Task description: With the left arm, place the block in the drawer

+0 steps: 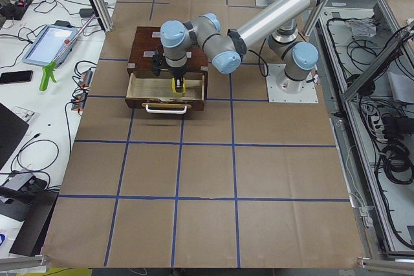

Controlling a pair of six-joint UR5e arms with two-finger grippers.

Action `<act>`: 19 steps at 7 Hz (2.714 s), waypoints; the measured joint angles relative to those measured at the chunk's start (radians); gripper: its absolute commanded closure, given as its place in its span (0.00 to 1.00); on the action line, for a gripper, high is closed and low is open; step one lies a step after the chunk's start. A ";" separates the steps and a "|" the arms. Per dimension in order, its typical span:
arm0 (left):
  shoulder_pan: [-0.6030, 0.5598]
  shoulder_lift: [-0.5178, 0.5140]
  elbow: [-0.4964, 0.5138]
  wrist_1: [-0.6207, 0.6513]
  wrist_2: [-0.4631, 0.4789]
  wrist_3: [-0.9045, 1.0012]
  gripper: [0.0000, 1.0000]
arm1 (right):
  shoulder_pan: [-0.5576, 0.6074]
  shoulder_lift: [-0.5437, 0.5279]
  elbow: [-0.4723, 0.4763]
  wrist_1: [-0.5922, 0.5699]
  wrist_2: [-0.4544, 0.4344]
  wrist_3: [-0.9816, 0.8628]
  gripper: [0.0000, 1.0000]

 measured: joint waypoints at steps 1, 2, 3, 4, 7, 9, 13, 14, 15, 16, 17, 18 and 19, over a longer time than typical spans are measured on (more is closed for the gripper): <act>0.000 0.005 0.007 -0.004 0.001 0.000 0.01 | 0.000 0.000 0.000 0.000 0.000 0.000 0.00; 0.000 0.017 0.019 -0.012 0.005 0.000 0.01 | 0.000 0.000 0.000 0.000 0.000 0.000 0.00; 0.000 0.039 0.029 -0.024 0.008 0.000 0.01 | 0.000 0.000 0.000 0.000 0.000 0.000 0.00; -0.001 0.067 0.043 -0.060 0.010 -0.002 0.01 | 0.000 0.000 0.000 0.000 0.000 0.000 0.00; -0.072 0.136 0.129 -0.237 0.009 -0.140 0.01 | 0.000 0.000 0.000 0.000 0.000 0.000 0.00; -0.198 0.176 0.146 -0.272 0.010 -0.316 0.01 | 0.000 0.000 0.000 0.000 0.000 0.001 0.00; -0.445 0.213 0.122 -0.284 0.014 -0.598 0.02 | 0.000 0.000 0.000 0.000 0.000 0.000 0.00; -0.480 0.216 0.117 -0.284 0.015 -0.622 0.02 | 0.000 0.000 0.000 0.000 0.000 0.000 0.00; -0.506 0.216 0.110 -0.282 0.023 -0.638 0.02 | 0.000 0.000 0.000 0.000 0.001 0.000 0.00; -0.526 0.218 0.102 -0.276 0.044 -0.642 0.02 | 0.000 0.000 0.000 0.000 0.000 0.000 0.00; -0.538 0.219 0.095 -0.272 0.061 -0.623 0.02 | 0.000 0.000 0.000 0.000 0.000 0.000 0.00; -0.543 0.219 0.092 -0.270 0.065 -0.593 0.02 | 0.000 0.000 0.000 0.000 0.000 0.000 0.00; -0.547 0.218 0.091 -0.269 0.064 -0.562 0.02 | 0.000 0.000 0.000 0.000 0.000 0.000 0.00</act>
